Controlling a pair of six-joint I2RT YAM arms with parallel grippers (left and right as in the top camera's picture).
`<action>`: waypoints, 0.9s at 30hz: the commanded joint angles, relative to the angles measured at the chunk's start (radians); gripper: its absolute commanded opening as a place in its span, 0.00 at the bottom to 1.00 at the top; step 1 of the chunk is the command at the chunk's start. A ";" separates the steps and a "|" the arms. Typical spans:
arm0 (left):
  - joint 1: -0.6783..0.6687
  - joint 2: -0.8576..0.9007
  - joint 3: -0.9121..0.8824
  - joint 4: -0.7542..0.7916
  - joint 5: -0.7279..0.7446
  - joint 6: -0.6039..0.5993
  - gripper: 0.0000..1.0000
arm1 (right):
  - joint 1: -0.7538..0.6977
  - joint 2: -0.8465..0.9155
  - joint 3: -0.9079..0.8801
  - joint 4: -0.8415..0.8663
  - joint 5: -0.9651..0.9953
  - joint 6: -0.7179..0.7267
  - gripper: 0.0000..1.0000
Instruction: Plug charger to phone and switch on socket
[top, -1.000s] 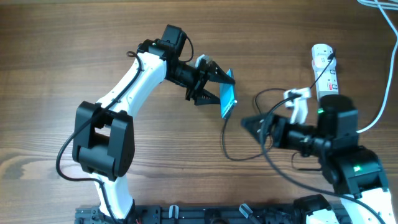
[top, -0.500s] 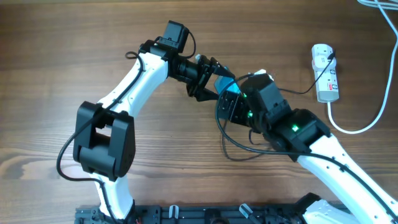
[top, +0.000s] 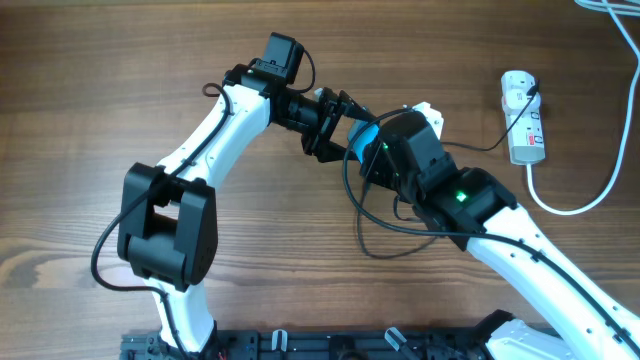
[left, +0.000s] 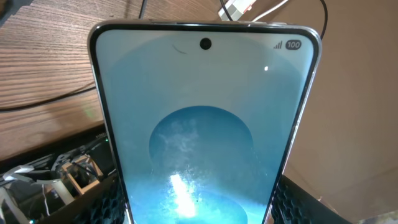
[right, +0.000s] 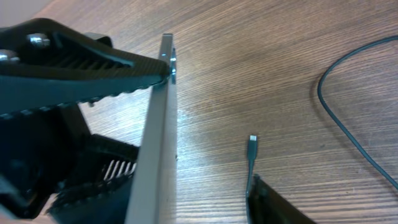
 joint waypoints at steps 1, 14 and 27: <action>-0.003 0.002 0.017 0.004 0.051 -0.010 0.68 | 0.004 0.008 0.019 0.014 0.021 0.001 0.51; -0.003 0.002 0.017 0.026 0.009 -0.010 0.68 | 0.004 -0.035 0.024 0.052 -0.008 0.000 0.43; -0.003 0.002 0.017 0.026 0.009 -0.010 0.68 | 0.004 -0.035 0.024 0.062 -0.023 0.005 0.23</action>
